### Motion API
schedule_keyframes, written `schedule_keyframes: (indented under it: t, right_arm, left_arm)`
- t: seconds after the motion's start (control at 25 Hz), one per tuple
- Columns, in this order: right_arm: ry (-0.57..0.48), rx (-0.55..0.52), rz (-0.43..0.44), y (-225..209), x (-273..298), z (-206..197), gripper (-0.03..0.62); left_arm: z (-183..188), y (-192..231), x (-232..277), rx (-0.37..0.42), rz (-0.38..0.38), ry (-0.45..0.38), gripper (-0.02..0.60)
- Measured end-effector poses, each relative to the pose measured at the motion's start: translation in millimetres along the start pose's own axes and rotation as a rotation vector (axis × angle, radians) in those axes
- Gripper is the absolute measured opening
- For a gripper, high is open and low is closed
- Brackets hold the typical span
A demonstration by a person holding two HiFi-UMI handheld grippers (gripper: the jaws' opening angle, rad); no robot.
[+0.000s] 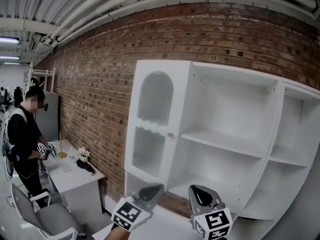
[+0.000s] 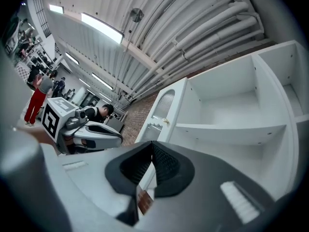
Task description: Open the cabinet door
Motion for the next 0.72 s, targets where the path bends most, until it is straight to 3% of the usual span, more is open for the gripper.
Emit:
schedule_keyframes:
  t: [0.32,0.72]
  right_arm:
    - [-0.022,0.005,0.01,-16.9,10.3,-2.4,0.003]
    - [-0.009,0.014,-0.041,-25.3,42.2,-4.5,0.003]
  left_arm:
    - [-1.7,6.5,18.3,0.013,0.018,0.006,0.0]
    - [-2.0,39.6,42.1,0.028,-0.029,-0.027,0.0]
Point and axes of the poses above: the fingertips, and each gripper's own axes: x forward along the fingers, y to its left, z out of its top, the point moved 1 cm from there along -x, backward along the fingers, and after that the axes turned 4 degrees about y, right-handed, at the moved point
